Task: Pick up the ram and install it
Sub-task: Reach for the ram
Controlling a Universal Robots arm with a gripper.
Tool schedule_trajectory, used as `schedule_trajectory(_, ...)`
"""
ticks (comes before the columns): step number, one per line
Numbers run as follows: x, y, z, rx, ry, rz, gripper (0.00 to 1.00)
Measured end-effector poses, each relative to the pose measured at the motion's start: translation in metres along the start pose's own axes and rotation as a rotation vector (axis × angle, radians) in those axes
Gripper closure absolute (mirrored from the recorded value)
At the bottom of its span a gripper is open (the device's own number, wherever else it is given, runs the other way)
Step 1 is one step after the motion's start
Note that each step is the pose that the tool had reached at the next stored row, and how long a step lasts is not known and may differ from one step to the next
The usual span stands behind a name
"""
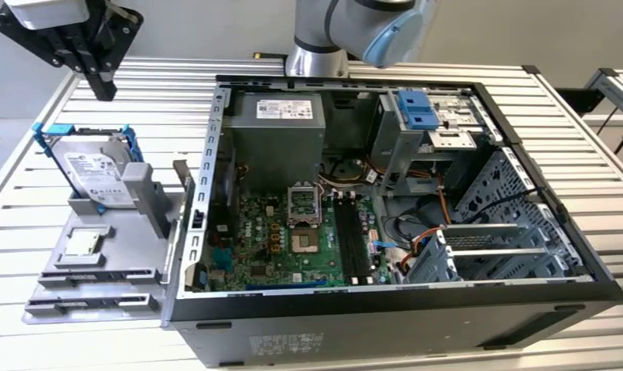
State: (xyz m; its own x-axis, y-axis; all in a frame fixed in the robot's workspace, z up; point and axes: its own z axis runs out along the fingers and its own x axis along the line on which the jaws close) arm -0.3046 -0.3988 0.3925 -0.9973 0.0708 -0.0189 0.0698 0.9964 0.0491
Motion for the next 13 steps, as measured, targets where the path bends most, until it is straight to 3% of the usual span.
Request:
schedule_trajectory(5,0.0199,-0.0014,-0.0004,0.0,0.0001,-0.002,1.0)
schedule_trajectory(10,0.0205,-0.0034,-0.0006,0.0,0.0003,-0.003,1.0)
schedule_trajectory(13,0.0208,-0.0156,-0.001,-0.0002,0.0001,-0.003,1.0)
